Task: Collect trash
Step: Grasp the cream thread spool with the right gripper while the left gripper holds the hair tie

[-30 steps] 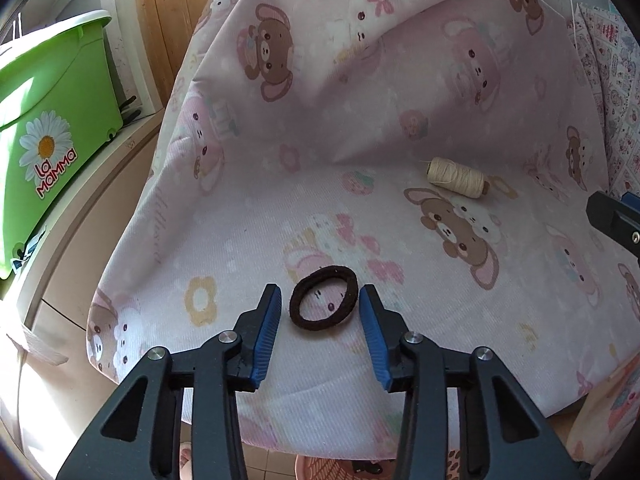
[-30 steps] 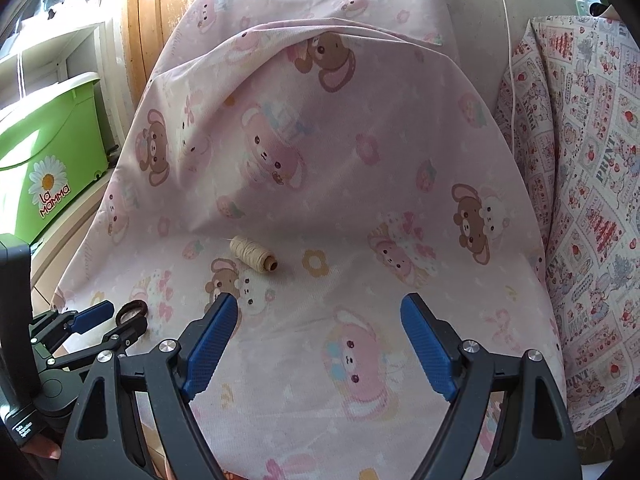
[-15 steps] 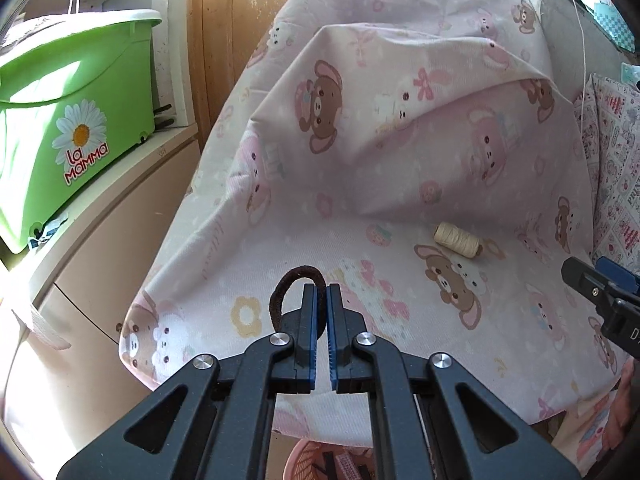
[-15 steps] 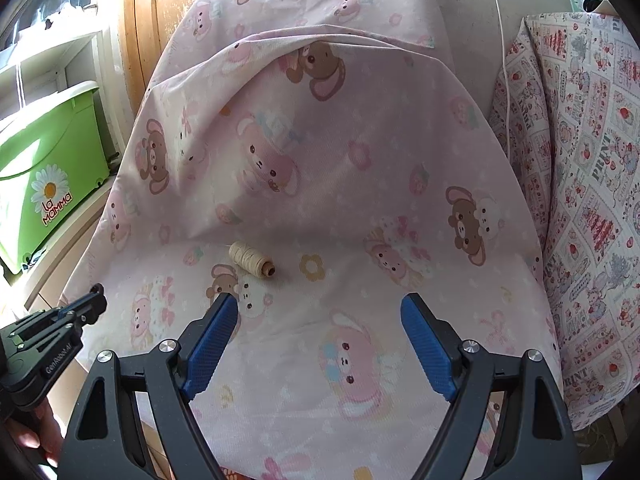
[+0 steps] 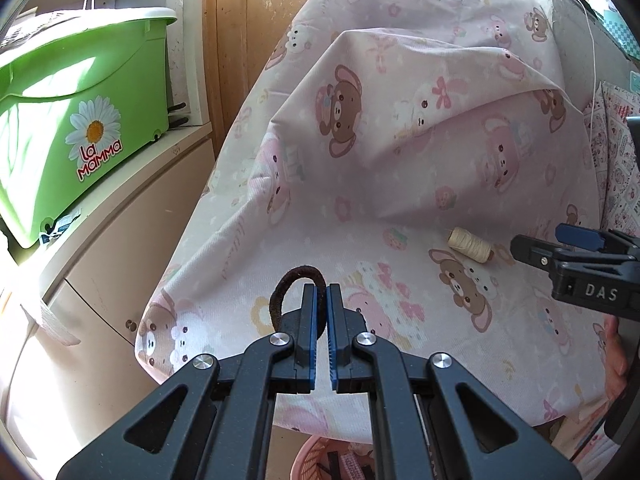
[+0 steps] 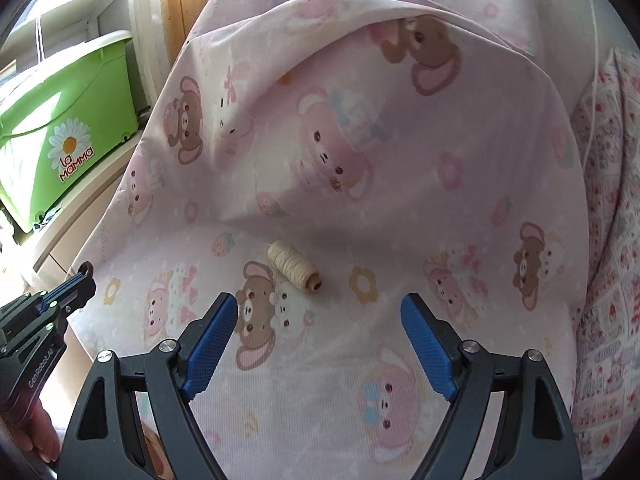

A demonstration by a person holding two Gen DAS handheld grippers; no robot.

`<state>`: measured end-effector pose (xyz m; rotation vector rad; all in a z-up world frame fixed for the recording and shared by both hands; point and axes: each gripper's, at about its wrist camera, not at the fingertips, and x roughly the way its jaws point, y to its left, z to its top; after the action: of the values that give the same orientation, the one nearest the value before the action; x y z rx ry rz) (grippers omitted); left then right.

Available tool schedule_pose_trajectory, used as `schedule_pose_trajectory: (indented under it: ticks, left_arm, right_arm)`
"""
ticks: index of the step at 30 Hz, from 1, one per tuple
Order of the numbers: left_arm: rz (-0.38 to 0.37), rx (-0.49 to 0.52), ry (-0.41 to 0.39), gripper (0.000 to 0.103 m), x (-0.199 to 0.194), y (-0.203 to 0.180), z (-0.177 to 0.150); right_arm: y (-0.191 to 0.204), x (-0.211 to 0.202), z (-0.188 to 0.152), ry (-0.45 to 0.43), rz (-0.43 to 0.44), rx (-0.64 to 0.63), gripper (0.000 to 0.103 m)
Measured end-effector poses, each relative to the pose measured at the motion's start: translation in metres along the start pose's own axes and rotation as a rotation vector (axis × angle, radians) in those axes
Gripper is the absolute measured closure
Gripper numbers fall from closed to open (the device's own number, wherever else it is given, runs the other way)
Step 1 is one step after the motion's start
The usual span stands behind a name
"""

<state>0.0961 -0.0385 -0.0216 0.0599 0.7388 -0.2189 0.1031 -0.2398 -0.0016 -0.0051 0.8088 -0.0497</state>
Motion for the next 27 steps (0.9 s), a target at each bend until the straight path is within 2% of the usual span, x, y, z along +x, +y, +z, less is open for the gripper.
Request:
schedule_pose_trajectory:
  ticks: [5,10,12,15,17,19,21,23,27]
  left_arm:
    - [0.018,0.015,0.004,0.099,0.005,-0.002,-0.001]
    - [0.030,0.019,0.024,0.099,0.013,0.000,-0.003]
    - [0.032,0.018,0.030,0.099,0.016,-0.001,-0.004]
    - [0.030,0.015,0.035,0.099,0.017,-0.001,-0.004]
    - [0.027,0.016,0.036,0.099,0.018,-0.002,-0.004]
    - [0.025,0.022,0.041,0.099,0.018,-0.003,-0.005]
    - [0.026,0.025,0.041,0.099,0.018,-0.004,-0.005]
    - [0.026,0.026,0.042,0.099,0.018,-0.004,-0.005]
    - [0.029,0.020,0.039,0.099,0.016,-0.002,-0.005]
  right_arm:
    - [-0.002,0.033,0.010,0.051,0.049,-0.045,0.018]
    - [-0.009,0.053,0.010,0.057,0.079,0.006,0.018]
    - [-0.011,0.059,0.013,0.050,0.081,0.016,0.022]
    - [-0.010,0.065,0.014,0.055,0.080,-0.002,0.031]
    - [-0.007,0.068,0.013,0.072,0.103,-0.005,0.053]
    - [-0.003,0.071,0.012,0.090,0.126,-0.009,0.062]
    - [0.003,0.071,0.011,0.089,0.121,-0.031,0.064]
    - [0.008,0.070,0.011,0.081,0.113,-0.050,0.073]
    - [0.012,0.062,0.009,0.063,0.112,-0.041,0.079]
